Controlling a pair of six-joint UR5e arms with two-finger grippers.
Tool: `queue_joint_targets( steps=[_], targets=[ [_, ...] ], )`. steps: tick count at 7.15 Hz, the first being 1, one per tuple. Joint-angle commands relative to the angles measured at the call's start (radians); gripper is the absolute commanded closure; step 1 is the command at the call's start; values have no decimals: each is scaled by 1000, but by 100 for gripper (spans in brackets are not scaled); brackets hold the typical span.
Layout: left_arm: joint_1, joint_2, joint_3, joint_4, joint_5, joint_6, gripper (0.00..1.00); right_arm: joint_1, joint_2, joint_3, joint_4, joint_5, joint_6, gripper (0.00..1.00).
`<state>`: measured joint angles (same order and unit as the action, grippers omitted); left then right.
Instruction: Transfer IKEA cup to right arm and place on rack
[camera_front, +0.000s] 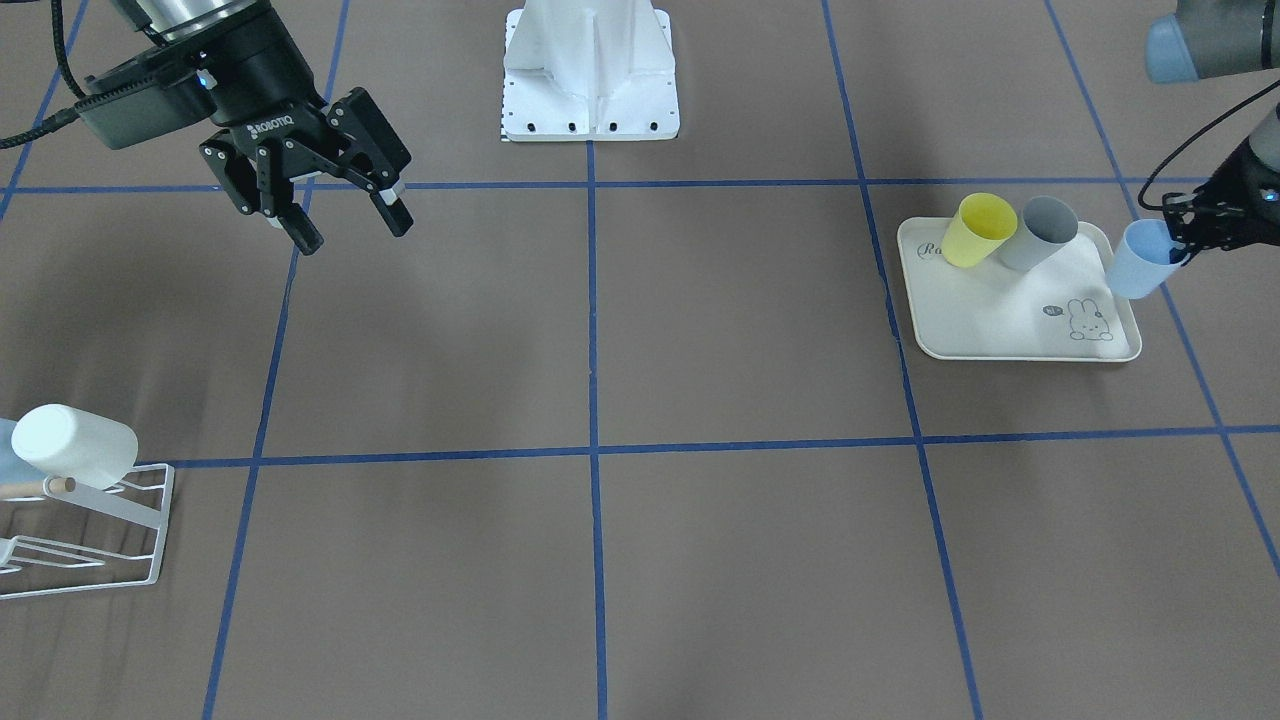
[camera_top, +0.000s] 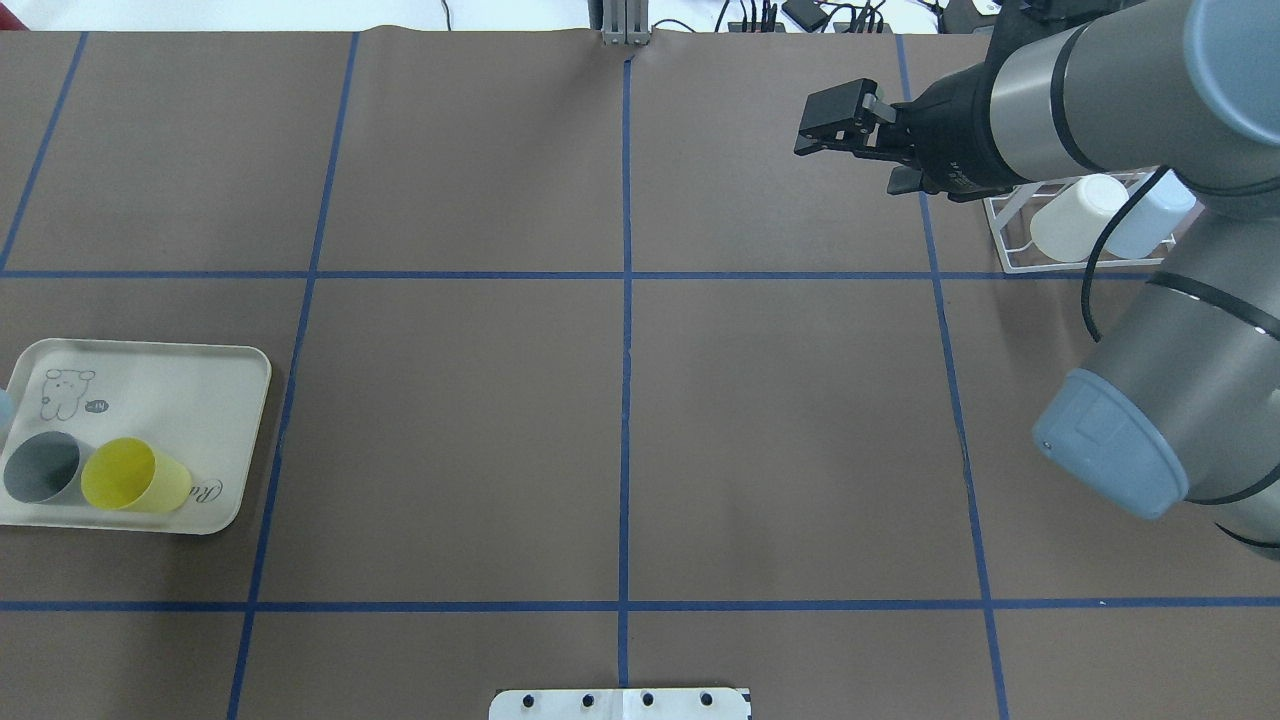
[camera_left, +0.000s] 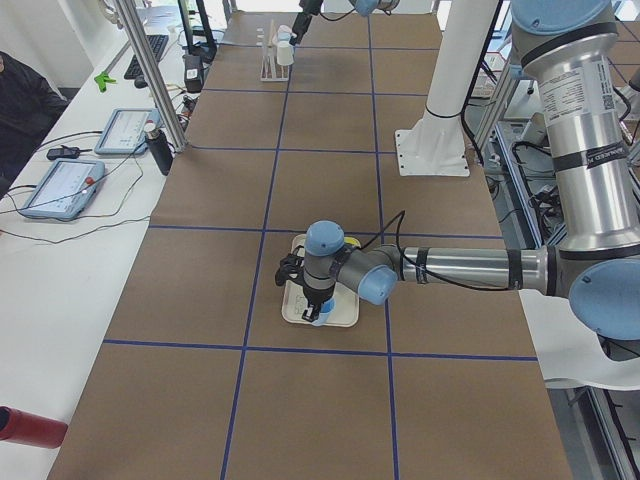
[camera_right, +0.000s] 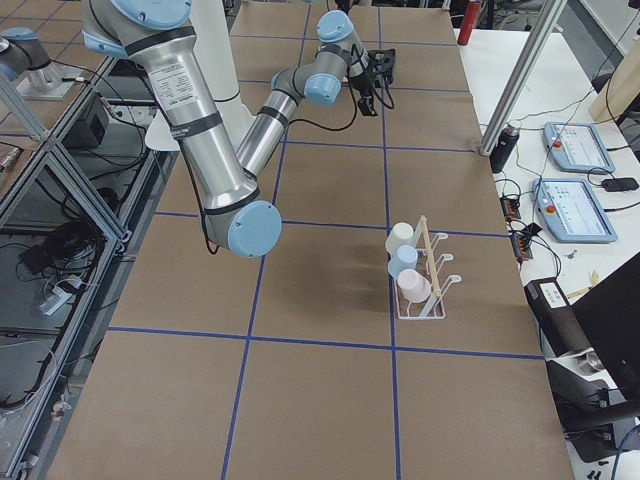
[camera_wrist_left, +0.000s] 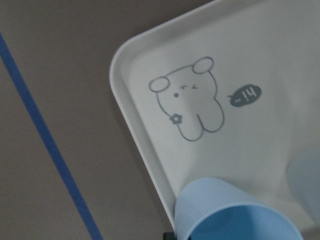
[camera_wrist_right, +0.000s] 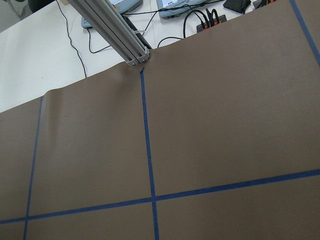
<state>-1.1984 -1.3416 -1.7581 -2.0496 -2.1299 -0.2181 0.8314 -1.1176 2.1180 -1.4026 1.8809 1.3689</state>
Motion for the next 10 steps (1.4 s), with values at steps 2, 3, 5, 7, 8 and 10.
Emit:
queue_joint_targets(
  steps=[2,3,5,7,8,10],
  targets=[
    [-144,-297,5,268,83,-13,100,0,5,0,1,-2,5,0],
    [-151,-382,9,279,85,-141,100,0,7,0,2,-5,6,0],
    [-113,-512,9,226,84,-455,100,2,10,-1,45,-9,36,0],
    [12,-553,49,-32,87,-884,100,2,12,-18,129,-12,141,0],
    [90,-553,89,-232,138,-1129,100,2,12,-36,205,-14,203,0],
    [227,-588,126,-505,205,-1530,100,-3,13,-123,404,-70,344,0]
  ],
)
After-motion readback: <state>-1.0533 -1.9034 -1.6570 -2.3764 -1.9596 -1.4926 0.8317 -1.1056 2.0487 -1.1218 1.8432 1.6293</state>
